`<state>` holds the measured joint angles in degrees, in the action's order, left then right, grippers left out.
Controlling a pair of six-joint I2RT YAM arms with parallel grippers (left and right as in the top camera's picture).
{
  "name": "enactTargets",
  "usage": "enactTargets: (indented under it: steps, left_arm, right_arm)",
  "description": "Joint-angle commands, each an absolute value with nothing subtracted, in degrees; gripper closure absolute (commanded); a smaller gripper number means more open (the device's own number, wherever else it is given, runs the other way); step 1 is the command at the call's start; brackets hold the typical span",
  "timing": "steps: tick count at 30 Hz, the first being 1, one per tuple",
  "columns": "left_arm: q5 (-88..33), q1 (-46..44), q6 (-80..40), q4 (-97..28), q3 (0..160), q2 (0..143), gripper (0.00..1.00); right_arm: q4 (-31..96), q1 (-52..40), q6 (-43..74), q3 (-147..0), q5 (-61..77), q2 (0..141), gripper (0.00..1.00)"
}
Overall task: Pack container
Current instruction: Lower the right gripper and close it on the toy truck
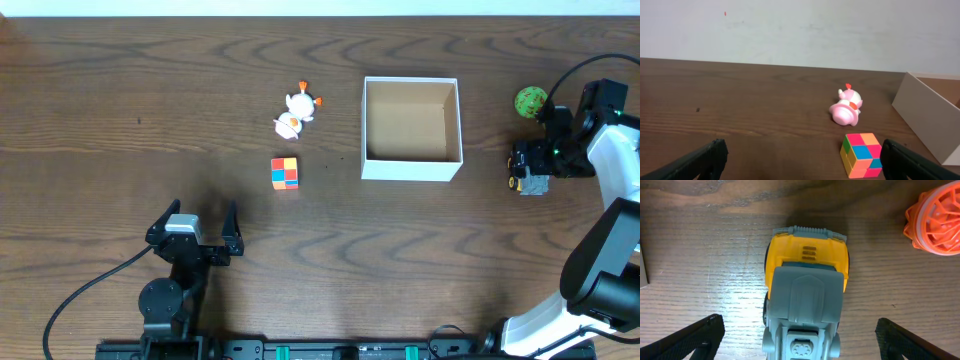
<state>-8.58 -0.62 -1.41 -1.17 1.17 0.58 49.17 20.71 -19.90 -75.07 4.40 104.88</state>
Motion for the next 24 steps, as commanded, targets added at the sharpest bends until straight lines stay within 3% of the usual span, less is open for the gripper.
enactTargets:
  steps: [1, 24]
  left_arm:
    - [-9.21, -0.78, -0.64, -3.22, 0.23, 0.23, 0.02]
    - [-9.21, -0.78, -0.64, -3.22, 0.23, 0.23, 0.02]
  right_arm:
    - [49.06, 20.93, -21.28, -75.59, 5.21, 105.14, 0.01]
    - [44.95, 20.99, -17.58, -72.25, 4.49, 105.14, 0.01]
